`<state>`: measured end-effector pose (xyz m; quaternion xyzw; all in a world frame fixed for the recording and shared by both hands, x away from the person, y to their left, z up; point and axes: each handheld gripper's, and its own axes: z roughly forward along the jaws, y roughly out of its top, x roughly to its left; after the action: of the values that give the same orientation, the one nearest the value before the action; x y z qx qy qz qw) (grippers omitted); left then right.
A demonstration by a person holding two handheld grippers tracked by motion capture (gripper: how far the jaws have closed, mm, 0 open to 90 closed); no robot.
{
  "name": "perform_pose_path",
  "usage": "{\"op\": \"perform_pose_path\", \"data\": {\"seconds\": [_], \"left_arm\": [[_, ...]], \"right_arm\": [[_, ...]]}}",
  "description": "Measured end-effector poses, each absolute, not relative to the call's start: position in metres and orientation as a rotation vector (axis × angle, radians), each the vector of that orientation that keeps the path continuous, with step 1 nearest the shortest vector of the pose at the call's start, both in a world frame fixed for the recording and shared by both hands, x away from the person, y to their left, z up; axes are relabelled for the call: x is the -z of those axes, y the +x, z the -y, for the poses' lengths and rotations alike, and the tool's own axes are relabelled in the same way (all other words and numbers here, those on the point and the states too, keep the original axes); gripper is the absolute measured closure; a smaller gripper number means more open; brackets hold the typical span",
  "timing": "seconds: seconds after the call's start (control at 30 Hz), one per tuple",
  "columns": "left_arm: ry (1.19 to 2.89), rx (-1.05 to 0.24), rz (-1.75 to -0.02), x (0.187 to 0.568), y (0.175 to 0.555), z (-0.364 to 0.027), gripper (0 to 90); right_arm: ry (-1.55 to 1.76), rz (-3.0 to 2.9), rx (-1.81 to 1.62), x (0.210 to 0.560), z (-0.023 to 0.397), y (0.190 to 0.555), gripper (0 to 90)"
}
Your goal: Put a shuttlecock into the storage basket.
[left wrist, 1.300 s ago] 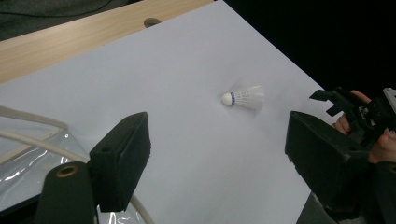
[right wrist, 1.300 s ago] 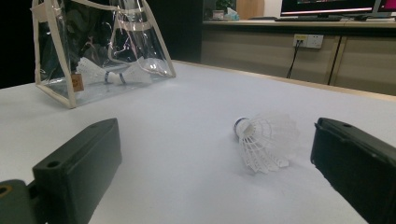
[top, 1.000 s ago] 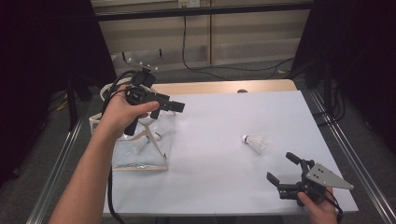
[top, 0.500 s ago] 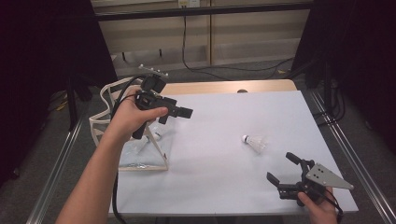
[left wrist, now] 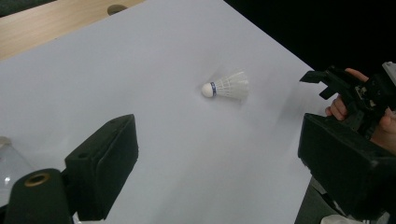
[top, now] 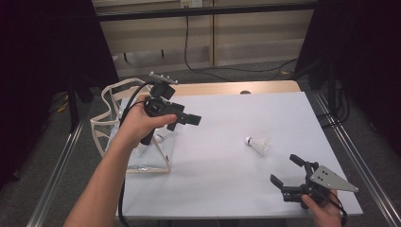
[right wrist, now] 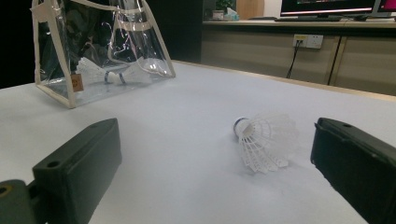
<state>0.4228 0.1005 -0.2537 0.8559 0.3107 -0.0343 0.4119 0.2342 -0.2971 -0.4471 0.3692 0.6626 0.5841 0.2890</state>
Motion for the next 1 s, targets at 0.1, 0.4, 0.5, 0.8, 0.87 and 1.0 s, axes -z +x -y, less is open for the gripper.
{"op": "perform_pose_path", "data": {"seconds": [0.1,0.4,0.5,0.8,0.87,1.0], "left_arm": [[2.162,0.092,-0.767,0.258,0.422,-0.097,11.8],[2.178,0.083,-0.756,0.270,0.419,-0.088,10.9],[2.169,0.088,-0.759,0.274,0.417,-0.086,10.4],[2.169,0.087,-0.755,0.283,0.416,-0.080,10.2],[2.165,0.085,-0.760,0.286,0.415,-0.079,10.2],[2.183,0.092,-0.760,0.293,0.414,-0.076,9.9]], "right_arm": [[0.984,-1.768,-1.559,0.447,0.297,0.234,1.7],[0.986,-1.766,-1.560,0.447,0.297,0.234,1.7],[0.985,-1.767,-1.560,0.447,0.297,0.234,1.7],[0.985,-1.767,-1.560,0.447,0.297,0.235,1.7],[0.985,-1.768,-1.559,0.447,0.297,0.235,1.7],[0.984,-1.768,-1.559,0.447,0.297,0.235,1.7]]}}
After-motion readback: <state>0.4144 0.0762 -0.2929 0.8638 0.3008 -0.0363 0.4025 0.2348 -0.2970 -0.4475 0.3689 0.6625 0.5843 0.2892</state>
